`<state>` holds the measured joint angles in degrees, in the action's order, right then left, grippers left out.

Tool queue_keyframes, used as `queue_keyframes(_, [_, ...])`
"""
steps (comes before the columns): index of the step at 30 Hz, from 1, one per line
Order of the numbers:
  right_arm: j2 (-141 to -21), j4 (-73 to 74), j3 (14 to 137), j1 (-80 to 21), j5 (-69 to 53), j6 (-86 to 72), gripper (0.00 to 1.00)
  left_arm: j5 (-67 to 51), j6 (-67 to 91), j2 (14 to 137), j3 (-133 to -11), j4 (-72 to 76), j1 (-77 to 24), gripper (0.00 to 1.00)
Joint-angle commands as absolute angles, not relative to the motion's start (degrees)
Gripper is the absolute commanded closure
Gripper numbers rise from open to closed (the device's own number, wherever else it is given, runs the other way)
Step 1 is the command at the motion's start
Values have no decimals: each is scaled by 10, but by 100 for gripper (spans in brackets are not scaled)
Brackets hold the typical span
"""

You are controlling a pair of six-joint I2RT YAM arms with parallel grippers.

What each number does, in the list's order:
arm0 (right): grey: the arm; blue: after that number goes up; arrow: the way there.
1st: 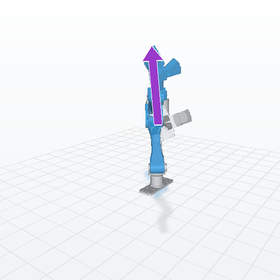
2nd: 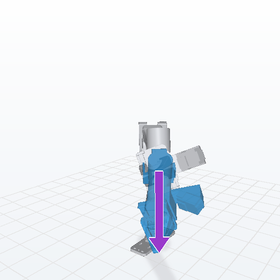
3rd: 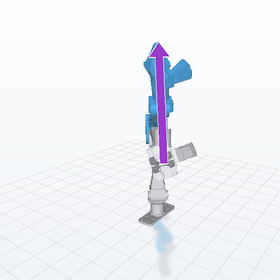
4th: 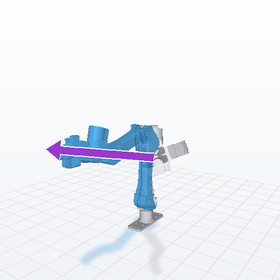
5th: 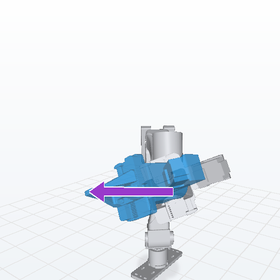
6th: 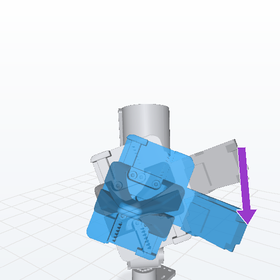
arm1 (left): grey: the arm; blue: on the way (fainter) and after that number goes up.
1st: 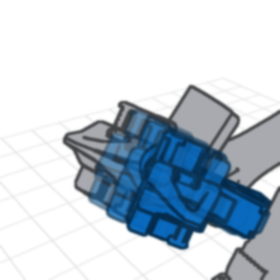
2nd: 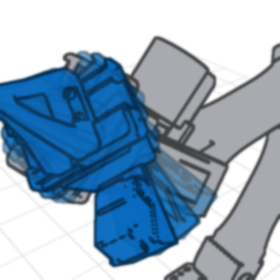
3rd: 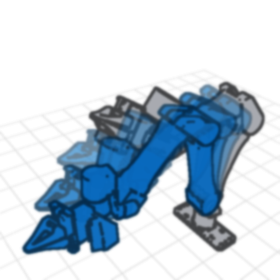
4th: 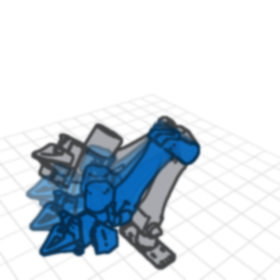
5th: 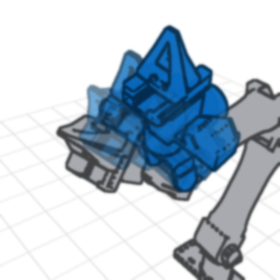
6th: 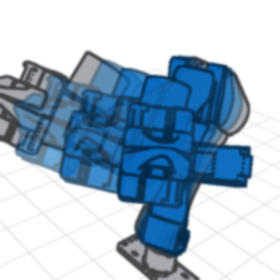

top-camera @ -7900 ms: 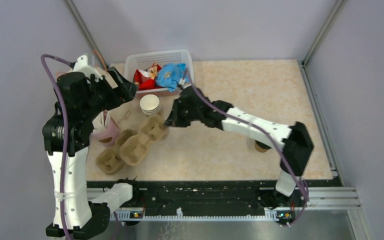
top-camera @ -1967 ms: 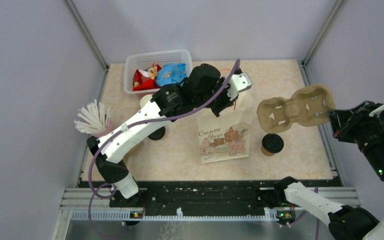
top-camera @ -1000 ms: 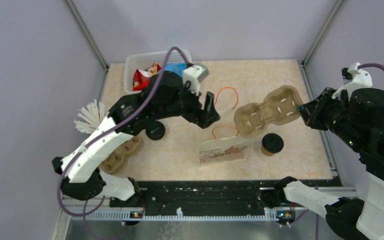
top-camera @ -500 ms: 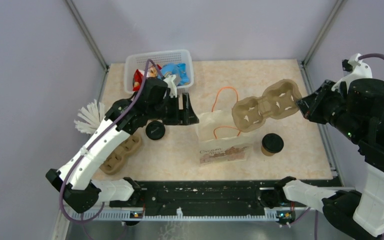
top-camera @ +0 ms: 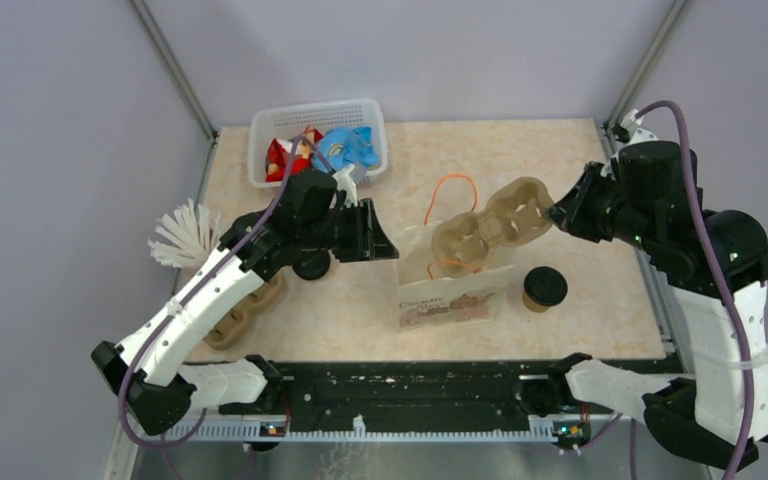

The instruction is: Pack the takeout coffee

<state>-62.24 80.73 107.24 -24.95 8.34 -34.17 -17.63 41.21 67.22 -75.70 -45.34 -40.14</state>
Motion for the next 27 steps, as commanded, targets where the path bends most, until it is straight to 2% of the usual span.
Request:
queue_keyframes(1, [-621,759,1069,-248,71,-374,100,-206,429,661,-743,-409,-401,58])
queue_keyframes(7, [-631,758,1055,-323,152,-417,100,-218,451,652,-713,-381,-401,65])
queue_keyframes(13, [-671,808,1067,-517,331,-537,100,-212,451,653,-716,-381,-401,68])
queue_keyframes(16, [-691,839,1067,-571,386,-594,100,-208,451,651,-717,-384,-401,69])
queue_keyframes(21, [-705,856,1057,-603,431,-638,100,-204,450,645,-715,-384,-401,69])
queue_keyframes(27, [-688,831,1018,-605,411,-679,100,-202,455,639,-708,-381,-401,69])
